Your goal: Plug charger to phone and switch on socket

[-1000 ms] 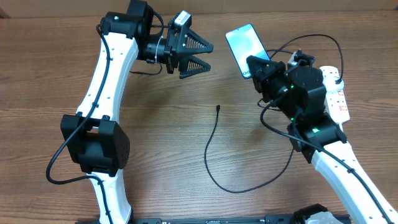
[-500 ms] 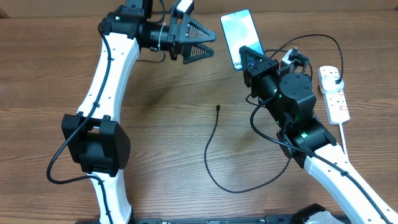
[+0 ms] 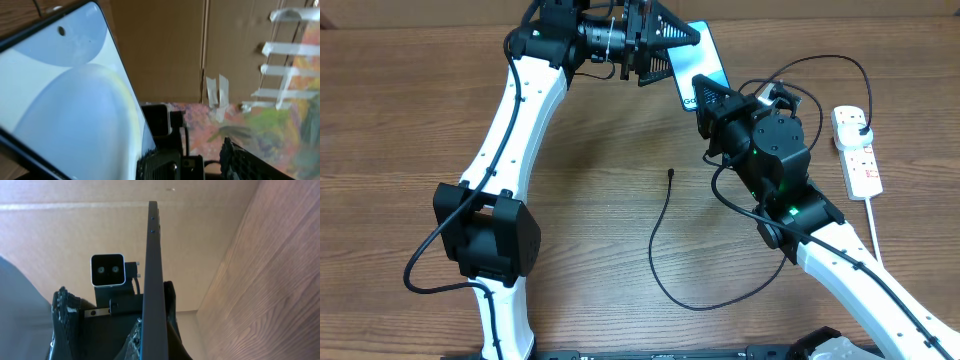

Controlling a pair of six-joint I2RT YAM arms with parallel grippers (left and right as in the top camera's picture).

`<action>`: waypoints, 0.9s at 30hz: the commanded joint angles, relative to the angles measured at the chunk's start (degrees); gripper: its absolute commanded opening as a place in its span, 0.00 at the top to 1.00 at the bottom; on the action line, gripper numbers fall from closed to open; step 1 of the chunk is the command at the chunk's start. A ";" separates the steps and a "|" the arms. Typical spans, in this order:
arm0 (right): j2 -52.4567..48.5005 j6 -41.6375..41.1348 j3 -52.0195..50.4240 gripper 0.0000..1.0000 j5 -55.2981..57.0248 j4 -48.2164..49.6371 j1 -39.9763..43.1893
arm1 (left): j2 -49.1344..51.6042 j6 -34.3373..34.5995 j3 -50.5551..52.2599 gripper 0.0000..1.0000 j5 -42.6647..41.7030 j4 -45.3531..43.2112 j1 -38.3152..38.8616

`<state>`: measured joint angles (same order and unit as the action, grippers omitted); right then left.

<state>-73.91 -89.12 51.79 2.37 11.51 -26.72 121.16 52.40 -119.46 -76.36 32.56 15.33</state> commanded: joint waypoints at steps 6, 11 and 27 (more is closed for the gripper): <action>-3.45 -9.92 1.97 0.96 -1.51 2.10 -0.24 | -0.94 5.51 -0.70 0.30 8.00 -3.87 2.32; -3.58 -9.92 1.97 0.96 -1.84 1.92 -0.22 | -0.94 5.92 -0.70 0.30 7.98 -4.96 2.34; -3.58 -9.94 1.97 0.96 -2.29 1.84 -0.22 | -0.94 5.90 -0.70 0.49 9.49 -4.98 2.34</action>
<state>-76.79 -99.22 52.71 3.25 14.06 -26.33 121.19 58.63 -119.35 -66.96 28.73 16.91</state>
